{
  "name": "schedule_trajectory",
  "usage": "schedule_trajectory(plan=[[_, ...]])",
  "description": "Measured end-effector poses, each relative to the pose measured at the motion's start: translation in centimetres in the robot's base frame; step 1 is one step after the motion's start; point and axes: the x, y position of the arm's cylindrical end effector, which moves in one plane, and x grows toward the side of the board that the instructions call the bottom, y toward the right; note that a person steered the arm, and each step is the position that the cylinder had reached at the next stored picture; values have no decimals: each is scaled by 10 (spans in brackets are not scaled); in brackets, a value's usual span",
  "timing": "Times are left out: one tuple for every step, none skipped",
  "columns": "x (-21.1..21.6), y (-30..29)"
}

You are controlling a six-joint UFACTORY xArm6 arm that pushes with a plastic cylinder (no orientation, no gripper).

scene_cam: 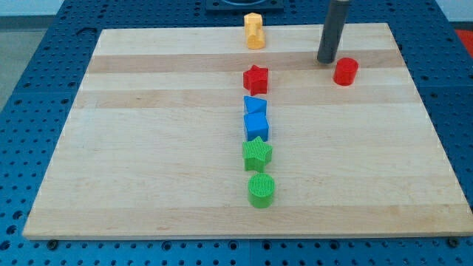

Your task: Move the red circle closer to the green circle

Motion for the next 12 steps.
schedule_trajectory(plan=[[6,34],[20,53],[46,51],[66,51],[44,53],[43,47],[68,42],[74,34],[62,32],[56,16],[77,15],[95,14]])
